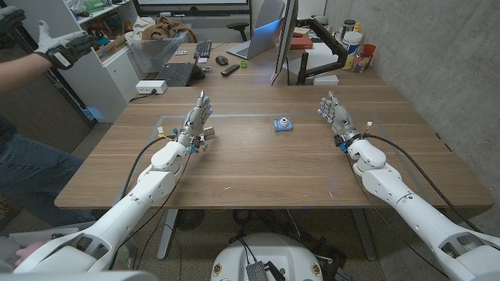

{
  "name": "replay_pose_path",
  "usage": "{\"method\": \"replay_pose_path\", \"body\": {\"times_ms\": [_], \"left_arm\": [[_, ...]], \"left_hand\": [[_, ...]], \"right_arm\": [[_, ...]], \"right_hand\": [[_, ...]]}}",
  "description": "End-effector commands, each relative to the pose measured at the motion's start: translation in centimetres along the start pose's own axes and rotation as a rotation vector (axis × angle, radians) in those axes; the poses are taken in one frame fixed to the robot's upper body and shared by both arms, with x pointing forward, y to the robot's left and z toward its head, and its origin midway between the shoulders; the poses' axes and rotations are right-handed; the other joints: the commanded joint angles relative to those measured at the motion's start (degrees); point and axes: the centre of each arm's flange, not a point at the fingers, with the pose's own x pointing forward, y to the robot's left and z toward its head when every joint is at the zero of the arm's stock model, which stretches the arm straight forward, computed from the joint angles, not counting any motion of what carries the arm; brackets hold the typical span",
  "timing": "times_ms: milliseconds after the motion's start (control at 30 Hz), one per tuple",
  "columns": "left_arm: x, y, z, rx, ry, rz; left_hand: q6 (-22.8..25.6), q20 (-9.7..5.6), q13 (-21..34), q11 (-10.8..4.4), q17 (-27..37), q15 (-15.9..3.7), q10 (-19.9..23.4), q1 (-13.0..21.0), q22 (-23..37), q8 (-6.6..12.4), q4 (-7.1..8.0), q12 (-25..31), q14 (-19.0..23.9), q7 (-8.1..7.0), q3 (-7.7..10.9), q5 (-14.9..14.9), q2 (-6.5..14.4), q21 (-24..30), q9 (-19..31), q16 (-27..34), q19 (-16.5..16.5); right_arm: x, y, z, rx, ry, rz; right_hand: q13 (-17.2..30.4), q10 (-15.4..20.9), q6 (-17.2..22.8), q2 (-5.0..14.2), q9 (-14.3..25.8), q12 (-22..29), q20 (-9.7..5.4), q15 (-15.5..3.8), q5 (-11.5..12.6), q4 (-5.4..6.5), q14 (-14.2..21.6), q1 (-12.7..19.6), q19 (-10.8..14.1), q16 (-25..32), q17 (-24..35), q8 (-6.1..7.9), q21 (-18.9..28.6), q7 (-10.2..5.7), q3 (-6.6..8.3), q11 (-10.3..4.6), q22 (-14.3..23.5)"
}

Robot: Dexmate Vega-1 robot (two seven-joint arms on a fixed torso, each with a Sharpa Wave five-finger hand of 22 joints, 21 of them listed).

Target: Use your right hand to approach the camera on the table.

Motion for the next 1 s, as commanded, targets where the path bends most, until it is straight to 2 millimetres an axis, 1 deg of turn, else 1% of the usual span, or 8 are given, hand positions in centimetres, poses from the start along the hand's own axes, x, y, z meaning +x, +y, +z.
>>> {"method": "replay_pose_path", "body": {"times_ms": [33, 367, 733, 1000], "left_arm": [[0.1, 0.3, -0.2, -0.013, 0.0, -0.002], [-0.2, 0.9, -0.3, -0.008, 0.013, 0.001], [0.6, 0.8, 0.4, 0.008, 0.009, -0.019], [1.2, 0.8, 1.1, 0.024, 0.006, -0.03]], "left_hand": [[-0.4, -1.38, 0.3, -0.5, 0.3, -0.24, -0.2, 0.5, 0.1, 0.21, -0.04, 0.4, -0.5, 0.03, -0.36, 0.2, 0.1, 0.2, 0.1, 0.4, -0.7], [-0.3, -1.37, 0.3, -0.21, 0.3, -0.22, 0.1, 0.5, 0.1, 0.22, -0.02, 0.5, -0.4, 0.03, -0.37, 0.2, 0.1, 0.2, 0.1, 0.4, -0.9], [-0.2, -1.32, 0.3, -0.43, 0.3, -0.15, 0.0, 0.6, 0.1, 0.22, -0.02, 0.4, -0.4, -0.07, -0.36, 0.2, 0.2, 0.2, 0.1, 0.4, -0.9], [-0.1, -1.07, 0.3, -0.3, 0.3, -0.12, 0.1, 0.7, 0.1, 0.21, -0.02, 0.5, -0.4, -0.09, -0.35, 0.2, 0.3, 0.2, 0.1, 0.4, -1.1]], "right_arm": [[-0.4, 0.3, 0.0, -0.005, 0.01, -0.015], [0.0, 0.5, 0.2, 0.001, 0.0, -0.016], [0.1, 0.6, 0.2, -0.01, 0.005, -0.014], [0.2, 0.7, 0.2, -0.014, -0.003, -0.016]], "right_hand": [[0.1, 0.5, 0.4, 0.07, 0.3, 0.2, -0.94, 0.17, 0.2, 0.07, 0.5, 0.2, 0.6, 0.3, 0.3, 0.26, 0.4, -0.04, 0.36, -0.06, 0.3], [0.1, 0.6, 0.5, 0.08, 0.3, 0.2, -0.97, 0.12, 0.2, 0.08, 0.6, 0.2, 0.5, 0.4, 0.3, 0.24, 0.4, -0.12, 0.31, -0.14, 0.3], [0.1, 0.7, 0.5, 0.1, 0.3, 0.2, -0.96, 0.02, 0.2, 0.06, 0.6, 0.2, 0.5, 0.3, 0.3, 0.24, 0.4, -0.25, 0.28, -0.4, 0.3], [0.1, 0.7, 0.5, 0.12, 0.3, 0.2, -0.94, -0.03, 0.2, 0.05, 0.7, 0.2, 0.5, 0.4, 0.3, 0.24, 0.4, -0.46, 0.27, -0.45, 0.3]]}}
